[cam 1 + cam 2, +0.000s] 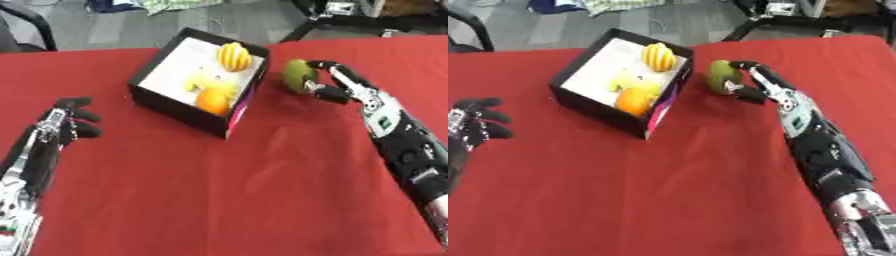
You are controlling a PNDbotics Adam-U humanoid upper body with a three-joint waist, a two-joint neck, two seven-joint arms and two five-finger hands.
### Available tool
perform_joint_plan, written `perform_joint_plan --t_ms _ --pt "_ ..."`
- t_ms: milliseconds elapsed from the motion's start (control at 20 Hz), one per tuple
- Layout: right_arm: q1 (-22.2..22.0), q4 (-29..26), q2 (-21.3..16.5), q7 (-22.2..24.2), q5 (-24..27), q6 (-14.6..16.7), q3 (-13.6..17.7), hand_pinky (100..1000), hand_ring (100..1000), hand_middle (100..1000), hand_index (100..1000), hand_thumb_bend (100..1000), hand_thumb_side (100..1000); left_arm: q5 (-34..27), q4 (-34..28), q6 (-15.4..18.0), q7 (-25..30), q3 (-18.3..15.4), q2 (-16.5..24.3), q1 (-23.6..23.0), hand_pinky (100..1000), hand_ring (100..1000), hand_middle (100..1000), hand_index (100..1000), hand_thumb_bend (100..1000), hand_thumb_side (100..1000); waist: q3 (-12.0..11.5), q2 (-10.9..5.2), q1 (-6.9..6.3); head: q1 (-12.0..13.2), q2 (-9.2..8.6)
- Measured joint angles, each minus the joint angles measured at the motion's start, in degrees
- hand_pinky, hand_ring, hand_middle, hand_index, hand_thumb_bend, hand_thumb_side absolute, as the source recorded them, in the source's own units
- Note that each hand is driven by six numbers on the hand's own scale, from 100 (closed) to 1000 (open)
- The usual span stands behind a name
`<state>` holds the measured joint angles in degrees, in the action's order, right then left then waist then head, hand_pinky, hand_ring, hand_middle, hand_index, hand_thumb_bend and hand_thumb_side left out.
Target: Pick up objects on the table and place them in the box.
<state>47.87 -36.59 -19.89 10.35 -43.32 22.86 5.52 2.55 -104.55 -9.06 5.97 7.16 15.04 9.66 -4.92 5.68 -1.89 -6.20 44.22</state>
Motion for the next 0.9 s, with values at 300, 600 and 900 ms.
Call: perform_joint_plan --t_ms 300,600,900 --pt "0.0 -0.1 0.0 2.2 -2.0 1.2 -0.2 1000 973 842 695 100 198 0.0 0.0 0.0 0.0 0.0 0.0 0.0 700 578 598 845 100 1000 0.0 0.00 0.00 0.0 0.00" --pt "0.0 -1.5 0.0 -3.5 -3.9 1.8 0.2 1000 913 749 415 100 230 0.0 0.0 0.0 0.0 0.0 0.0 0.0 700 579 599 846 100 1000 0.0 0.00 0.00 0.0 0.00" --pt "0.0 -2.8 0.0 -12.4 -4.9 2.9 0.3 999 863 680 337 100 309 0.0 0.0 0.0 0.0 0.0 0.0 0.0 700 579 600 846 100 1000 0.0 0.00 0.00 0.1 0.00"
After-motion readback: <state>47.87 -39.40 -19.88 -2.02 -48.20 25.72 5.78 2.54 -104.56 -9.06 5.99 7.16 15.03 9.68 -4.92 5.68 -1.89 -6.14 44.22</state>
